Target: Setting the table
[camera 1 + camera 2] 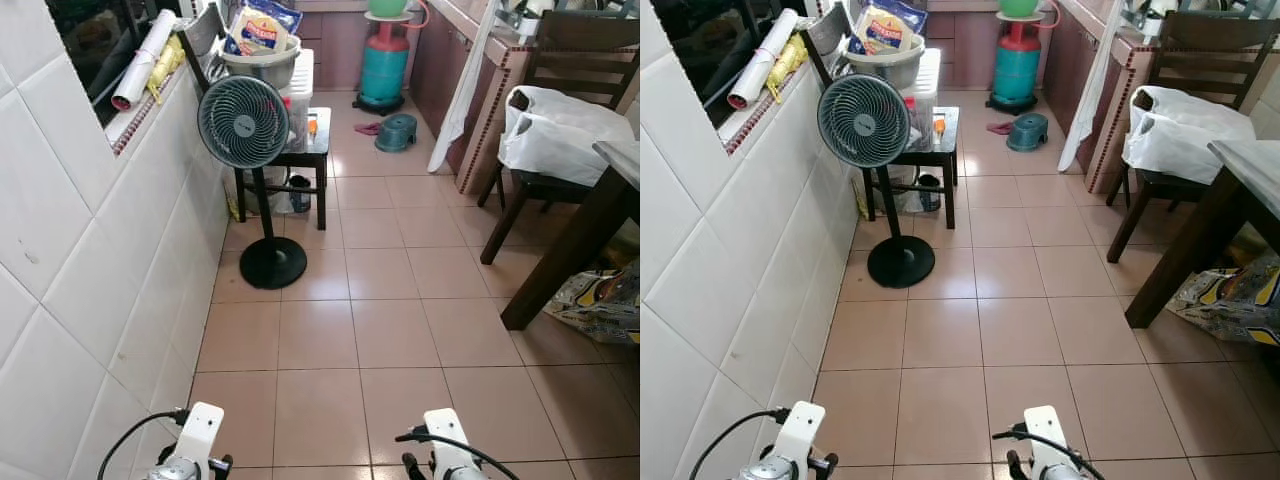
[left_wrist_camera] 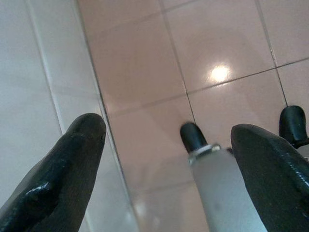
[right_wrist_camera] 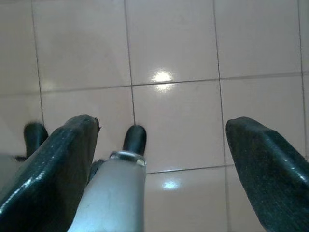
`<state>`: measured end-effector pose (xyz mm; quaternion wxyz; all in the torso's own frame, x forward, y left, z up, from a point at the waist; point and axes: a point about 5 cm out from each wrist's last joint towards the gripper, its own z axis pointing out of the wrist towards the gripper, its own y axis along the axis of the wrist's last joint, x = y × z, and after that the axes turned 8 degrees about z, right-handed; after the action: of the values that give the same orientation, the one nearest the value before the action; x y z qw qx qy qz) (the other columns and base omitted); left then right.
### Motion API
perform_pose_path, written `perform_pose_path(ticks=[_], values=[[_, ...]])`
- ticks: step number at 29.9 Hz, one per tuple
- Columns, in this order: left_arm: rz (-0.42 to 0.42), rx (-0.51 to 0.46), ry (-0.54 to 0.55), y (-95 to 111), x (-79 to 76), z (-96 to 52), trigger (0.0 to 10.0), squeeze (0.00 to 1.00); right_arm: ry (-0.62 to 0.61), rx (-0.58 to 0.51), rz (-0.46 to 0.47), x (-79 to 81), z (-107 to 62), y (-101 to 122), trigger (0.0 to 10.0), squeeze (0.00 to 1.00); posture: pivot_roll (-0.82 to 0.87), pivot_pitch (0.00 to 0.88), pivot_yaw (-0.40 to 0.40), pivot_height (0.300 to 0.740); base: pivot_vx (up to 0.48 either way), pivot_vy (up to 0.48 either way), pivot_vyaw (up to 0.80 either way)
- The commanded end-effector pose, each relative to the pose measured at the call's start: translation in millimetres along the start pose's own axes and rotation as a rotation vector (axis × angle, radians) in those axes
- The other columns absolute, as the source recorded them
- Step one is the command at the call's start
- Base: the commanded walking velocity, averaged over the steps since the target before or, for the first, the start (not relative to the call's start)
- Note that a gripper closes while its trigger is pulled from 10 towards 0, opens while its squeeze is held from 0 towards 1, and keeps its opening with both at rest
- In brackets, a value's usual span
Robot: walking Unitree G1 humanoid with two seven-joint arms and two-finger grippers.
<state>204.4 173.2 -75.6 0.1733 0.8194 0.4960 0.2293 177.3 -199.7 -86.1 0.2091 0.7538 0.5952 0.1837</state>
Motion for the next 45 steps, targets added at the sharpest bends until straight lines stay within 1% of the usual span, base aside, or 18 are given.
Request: perform_pose_path(ticks=[1, 4, 6, 9, 11, 16, 18, 22, 23, 25, 27, 29, 30, 34, 36, 38, 39, 45], values=[[0.036, -0.011, 0.001, 2.8, 3.0, 0.0, 10.0, 0.0, 0.014, -0.001, 0.041, 7.2, 0.6, 1.0, 10.0, 0.0, -0.01, 0.0, 0.041, 0.74, 0.0, 0.0, 0.0], [0.039, -0.002, 0.001, -0.6, 3.0, -0.5, 10.0, 0.0, 0.027, 0.0, 0.01, 10.6, 0.9, 1.7, 10.0, 0.0, -0.01, 0.0, 0.039, 0.74, 0.0, 0.0, 0.0], [0.044, 0.011, 0.001, -6.6, 2.9, -1.4, 10.0, 0.0, 0.078, 0.03, -0.062, 19.4, 1.0, -0.6, 10.0, 0.0, -0.01, 0.0, 0.034, 0.74, 0.0, 0.0, 0.0], [0.048, 0.017, 0.002, -9.3, 3.4, -1.8, 10.0, 0.0, 0.136, 0.046, -0.003, 25.4, 0.8, -1.8, 10.0, 0.0, 0.0, 0.0, 0.033, 0.74, 0.0, 0.0, 0.0], [0.047, 0.02, 0.005, -10.5, 4.1, -2.1, 10.0, 0.0, 0.135, 0.032, -0.042, 26.2, 1.0, 0.2, 10.0, 0.0, 0.0, 0.0, 0.032, 0.74, 0.0, 0.0, 0.0], [0.051, 0.01, 0.029, -10.4, 6.3, -2.4, 10.0, 0.0, 0.134, 0.038, -0.031, 23.1, 0.8, -0.5, 10.0, 0.0, 0.0, 0.0, 0.027, 0.74, 0.0, 0.0, 0.0], [0.014, -0.018, 0.066, -4.6, 10.9, -2.2, 10.0, 0.0, 0.149, 0.037, -0.023, 21.4, 0.8, 0.9, 10.0, 0.0, 0.0, 0.0, 0.018, 0.74, 0.0, 0.0, 0.0], [-0.036, -0.055, 0.068, 4.4, 12.5, -1.4, 10.0, 0.0, 0.135, -0.005, -0.099, 20.8, 1.6, 10.2, 10.0, 0.0, 0.0, 0.0, -0.006, 0.74, 0.0, 0.0, 0.0], [-0.058, -0.065, 0.068, 7.0, 12.9, -1.1, 10.0, 0.0, 0.153, -0.023, -0.068, 22.7, 1.7, 14.4, 10.0, 0.0, 0.0, 0.0, -0.015, 0.74, 0.0, 0.0, 0.0], [-0.122, -0.121, 0.07, 20.8, 16.3, -0.5, 10.0, 0.0, 0.177, -0.094, -0.075, 26.8, 1.8, 28.1, 10.0, 0.0, 0.01, 0.0, -0.024, 0.74, 0.0, 0.0, 0.0], [-0.139, -0.213, 0.083, 43.2, 22.7, -0.9, 10.0, 0.0, 0.195, -0.148, -0.096, 31.4, 1.8, 44.3, 10.0, 0.0, 0.02, 0.0, -0.03, 0.74, 0.0, 0.0, 0.0], [-0.142, -0.261, 0.083, 54.2, 26.4, -1.8, 10.0, 0.0, 0.205, -0.176, -0.078, 33.2, 1.6, 52.3, 10.0, 0.0, 0.02, 0.0, -0.032, 0.74, 0.0, 0.0, 0.0], [-0.129, -0.348, 0.058, 69.7, 31.5, -4.6, 10.0, 0.0, 0.224, -0.233, -0.086, 36.8, 0.4, 67.8, 10.0, 0.0, 0.04, 0.0, -0.041, 0.74, 0.0, 0.0, 0.0], [-0.107, -0.398, 0.055, 75.3, 39.2, -7.8, 10.0, 0.0, 0.239, -0.287, -0.097, 39.2, -1.2, 81.1, 10.0, 0.0, 0.04, 0.0, -0.043, 0.74, 0.0, 0.0, 0.0], [-0.048, -0.436, 0.104, 72.4, 54.0, -13.3, 10.0, 0.0, 0.232, -0.381, -0.114, 38.9, -4.9, 102.9, 10.0, 0.0, 0.04, 0.0, -0.051, 0.74, 0.0, 0.0, 0.0], [-0.019, -0.453, 0.129, 71.0, 59.4, -16.0, 10.0, 0.0, 0.222, -0.415, -0.121, 37.6, -6.5, 110.7, 10.0, 0.0, 0.04, 0.0, -0.053, 0.74, 0.0, 0.0, 0.0], [-0.009, -0.51, 0.133, 73.0, 61.3, -20.3, 10.0, 0.0, 0.214, -0.452, -0.116, 34.0, -8.5, 118.1, 10.0, 0.0, 0.04, 0.0, -0.054, 0.74, 0.0, 0.0, 0.0], [0.048, -0.681, 0.13, 80.4, 50.7, -39.1, 10.0, 0.0, 0.229, -0.561, -0.093, 20.5, -16.1, 130.3, 10.0, 0.0, 0.05, 0.0, -0.031, 0.74, 0.0, 0.0, 0.0]])
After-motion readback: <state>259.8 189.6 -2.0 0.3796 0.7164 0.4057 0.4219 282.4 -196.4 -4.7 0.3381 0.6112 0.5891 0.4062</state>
